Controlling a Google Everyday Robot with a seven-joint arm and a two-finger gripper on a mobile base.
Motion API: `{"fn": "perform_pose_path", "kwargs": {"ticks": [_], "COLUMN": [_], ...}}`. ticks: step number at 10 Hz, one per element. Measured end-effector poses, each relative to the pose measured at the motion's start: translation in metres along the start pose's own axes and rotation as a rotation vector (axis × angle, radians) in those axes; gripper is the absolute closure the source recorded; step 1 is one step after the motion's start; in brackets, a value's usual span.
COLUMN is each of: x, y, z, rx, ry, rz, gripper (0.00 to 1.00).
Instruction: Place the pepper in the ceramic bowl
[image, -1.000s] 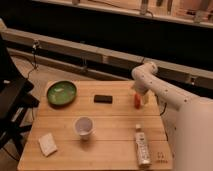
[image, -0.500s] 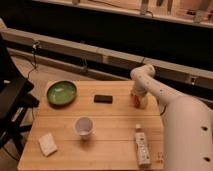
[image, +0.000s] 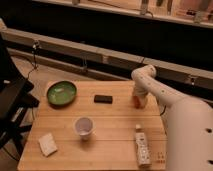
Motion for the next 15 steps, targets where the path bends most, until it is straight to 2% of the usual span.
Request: {"fn": "perform_pose_path", "kwargs": {"ticks": [1,2,4,6,11,15], "x": [0.0,0.0,0.0,0.007,0.001,-0.015], "y": [0.001,0.001,0.001,0.005,-0.001,-0.017], "z": [0.0,0.0,-0.001,-0.012,-0.023,-0.049], "rx": [-0.001,-0.002,-0.002,0.003,0.01,0.036], "ry": [-0.001,0.0,0.001,0.013,0.021,0.039], "rz": [0.0,0.0,0.0,-0.005,-0.023,-0.081], "gripper": [0.99,1.0,1.0,1.0,1.0,1.0]}}
